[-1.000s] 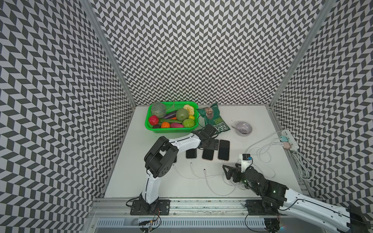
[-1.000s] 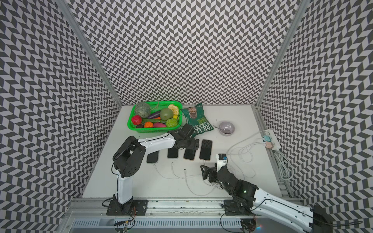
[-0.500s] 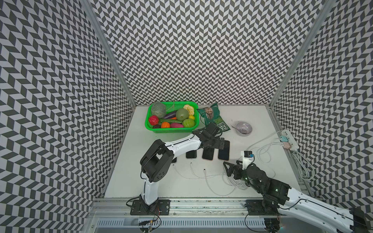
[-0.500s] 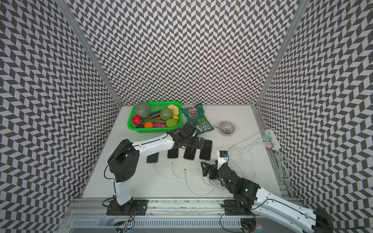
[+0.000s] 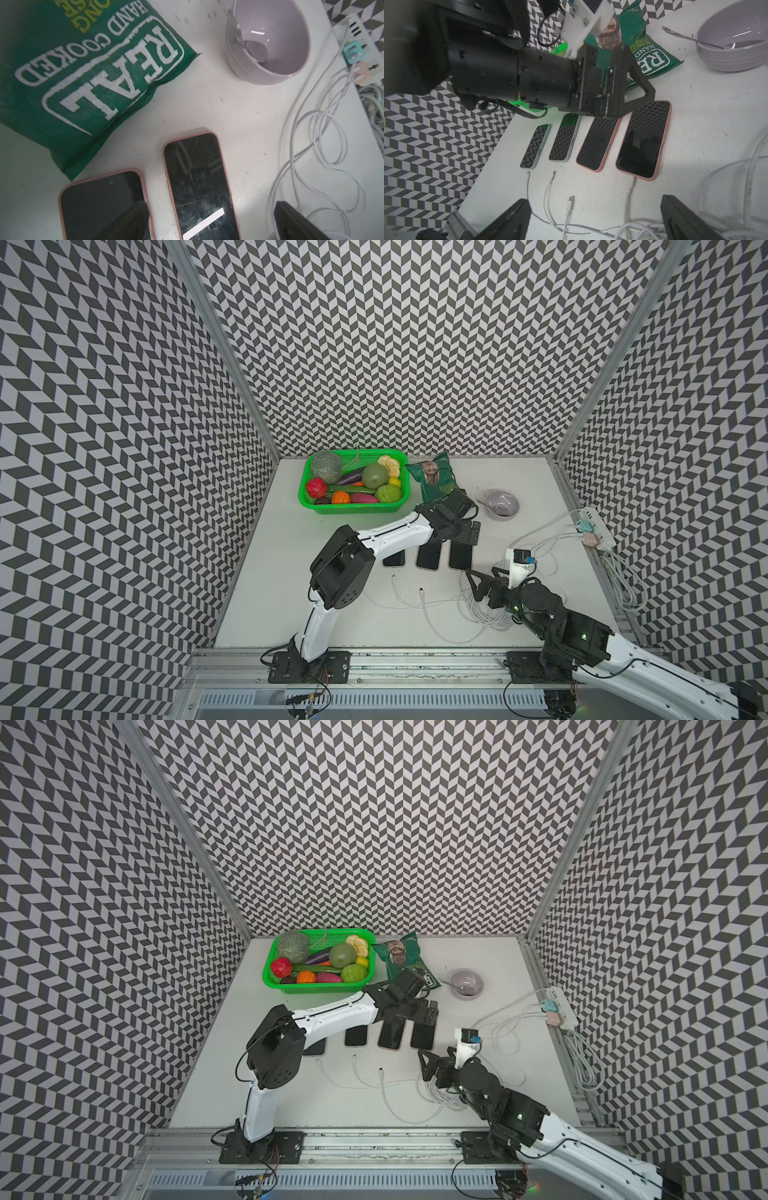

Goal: Unplug the charging cable from the phone
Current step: Place the phone at the center of the board, then pick up the phone at the center of the board.

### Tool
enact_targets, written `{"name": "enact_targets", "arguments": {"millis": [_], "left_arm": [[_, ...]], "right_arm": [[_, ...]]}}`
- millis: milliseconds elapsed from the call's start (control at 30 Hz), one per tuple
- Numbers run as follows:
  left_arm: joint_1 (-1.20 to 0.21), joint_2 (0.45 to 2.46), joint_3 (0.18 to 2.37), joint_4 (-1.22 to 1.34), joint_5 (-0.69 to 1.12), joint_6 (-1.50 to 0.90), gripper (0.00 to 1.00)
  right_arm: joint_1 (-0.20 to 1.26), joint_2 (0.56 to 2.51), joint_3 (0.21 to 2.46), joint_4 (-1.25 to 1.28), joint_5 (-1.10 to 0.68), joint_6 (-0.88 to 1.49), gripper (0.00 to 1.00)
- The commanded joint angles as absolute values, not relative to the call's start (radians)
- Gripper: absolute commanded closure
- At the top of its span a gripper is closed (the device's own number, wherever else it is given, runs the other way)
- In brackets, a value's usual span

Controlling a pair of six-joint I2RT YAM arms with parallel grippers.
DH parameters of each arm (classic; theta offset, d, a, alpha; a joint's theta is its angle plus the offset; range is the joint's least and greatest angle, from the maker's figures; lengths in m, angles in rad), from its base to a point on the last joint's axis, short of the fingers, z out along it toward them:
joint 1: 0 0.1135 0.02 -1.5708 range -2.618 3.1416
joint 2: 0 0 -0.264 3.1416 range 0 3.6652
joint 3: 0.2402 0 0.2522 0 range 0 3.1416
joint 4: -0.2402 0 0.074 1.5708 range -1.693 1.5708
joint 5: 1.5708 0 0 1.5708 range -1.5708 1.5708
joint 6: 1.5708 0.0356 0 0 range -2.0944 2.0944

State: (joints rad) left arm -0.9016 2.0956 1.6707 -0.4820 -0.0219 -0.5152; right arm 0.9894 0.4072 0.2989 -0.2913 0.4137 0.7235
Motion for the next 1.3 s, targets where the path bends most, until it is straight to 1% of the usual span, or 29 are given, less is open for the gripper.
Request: {"name": "enact_targets", "arguments": {"millis": [0, 233, 600, 867, 1267], "left_arm": [[-0.916, 2.144, 1.737, -0.554, -0.073, -0.498, 0.0], [-0.934, 2.241, 1.842, -0.629, -0.135, -0.482, 0.0], [-0.949, 2.359, 1.952, -0.67, -0.136, -0.468, 0.0], [-0.957, 2.449, 2.059, -0.752, -0.178, -0.461, 0.0], [-0.962, 2.501, 2.07, -0.783, -0.227, -0.457, 0.03]], "right_arm": [[0.983, 0.374, 0.336, -0.299, 0.435, 0.73, 0.0], [0.982, 0.332, 0.336, -0.314, 0.446, 0.736, 0.0], [0.982, 0.317, 0.334, -0.323, 0.464, 0.737, 0.0], [0.983, 0.311, 0.333, -0.328, 0.469, 0.742, 0.0], [0.983, 0.316, 0.333, -0.328, 0.475, 0.742, 0.0]]}}
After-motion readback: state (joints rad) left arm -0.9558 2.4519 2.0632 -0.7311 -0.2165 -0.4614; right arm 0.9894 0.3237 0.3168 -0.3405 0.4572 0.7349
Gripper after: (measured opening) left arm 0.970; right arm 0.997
